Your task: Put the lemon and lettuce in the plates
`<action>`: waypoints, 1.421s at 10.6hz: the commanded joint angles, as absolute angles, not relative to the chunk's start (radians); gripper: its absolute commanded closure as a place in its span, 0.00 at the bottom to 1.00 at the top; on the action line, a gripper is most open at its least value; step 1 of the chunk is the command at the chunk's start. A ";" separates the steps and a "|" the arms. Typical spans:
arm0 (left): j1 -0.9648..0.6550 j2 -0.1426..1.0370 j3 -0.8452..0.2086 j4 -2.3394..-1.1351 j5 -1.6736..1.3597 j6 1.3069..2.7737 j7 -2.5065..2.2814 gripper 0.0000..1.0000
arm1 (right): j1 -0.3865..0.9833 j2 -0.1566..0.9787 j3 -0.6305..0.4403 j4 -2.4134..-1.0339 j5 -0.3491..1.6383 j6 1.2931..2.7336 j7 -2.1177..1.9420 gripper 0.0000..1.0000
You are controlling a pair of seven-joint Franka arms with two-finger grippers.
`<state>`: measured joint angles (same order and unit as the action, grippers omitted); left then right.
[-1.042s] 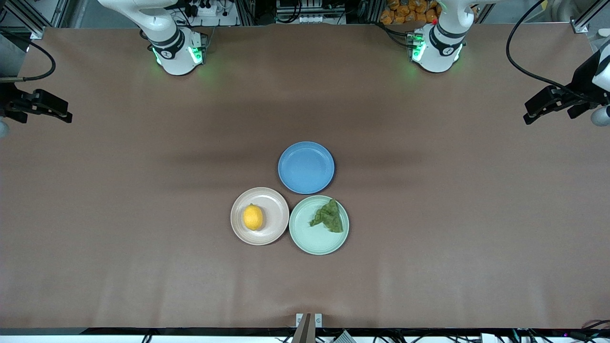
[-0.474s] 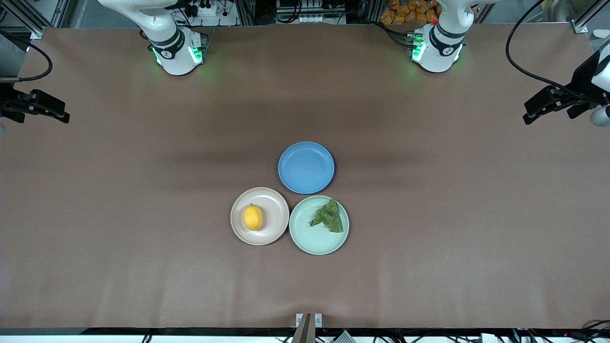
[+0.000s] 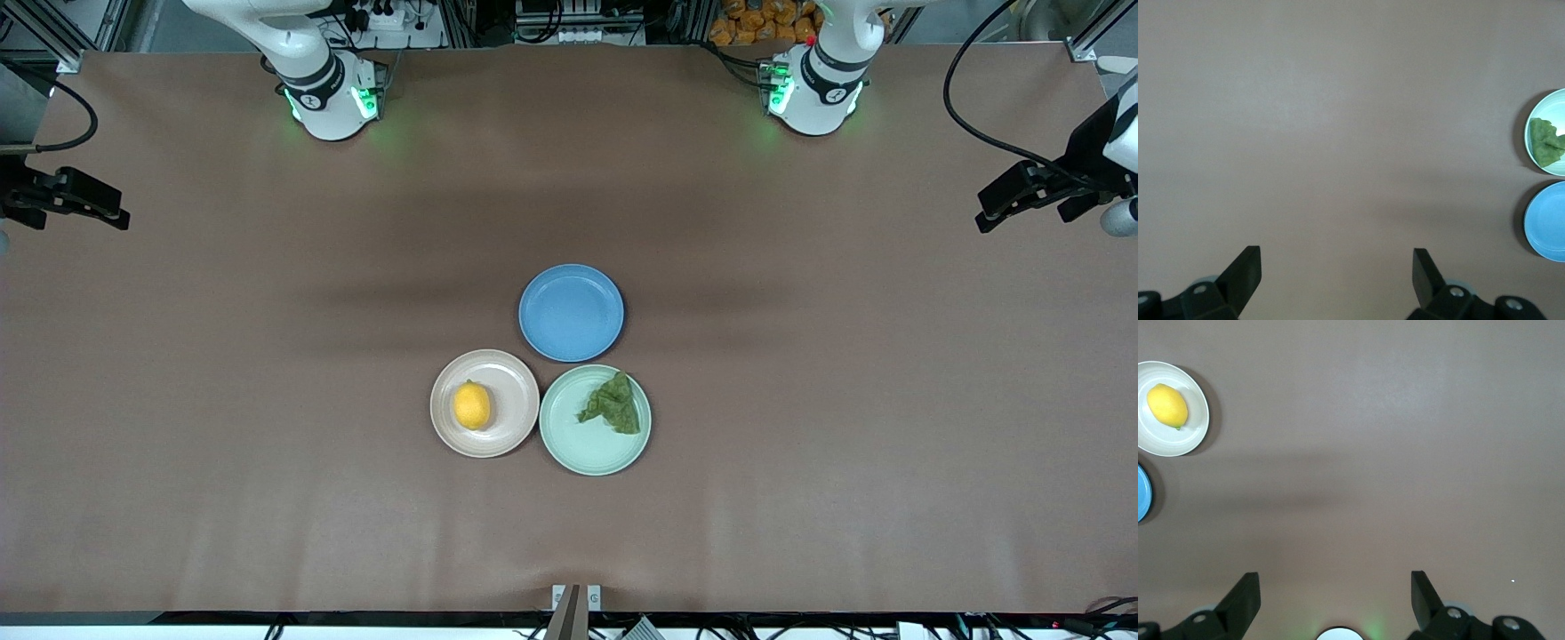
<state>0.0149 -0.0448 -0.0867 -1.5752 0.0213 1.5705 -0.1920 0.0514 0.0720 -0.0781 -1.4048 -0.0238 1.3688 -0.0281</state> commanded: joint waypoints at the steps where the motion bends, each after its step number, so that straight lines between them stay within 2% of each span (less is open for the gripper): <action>1: 0.015 -0.037 -0.091 -1.554 0.020 1.560 -0.183 0.00 | 0.040 0.066 -0.067 -1.408 -0.034 1.371 -0.015 0.00; 15: 0.020 -0.044 -0.091 -1.534 0.029 1.557 -0.183 0.00 | 0.021 0.067 -0.067 -1.408 -0.029 1.373 -0.025 0.00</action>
<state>0.0141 -0.0442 -0.0919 -1.5675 0.0213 1.5705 -0.1920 0.0363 0.0720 -0.0782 -1.4048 -0.0238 1.3688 -0.0280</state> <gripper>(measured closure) 0.000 0.000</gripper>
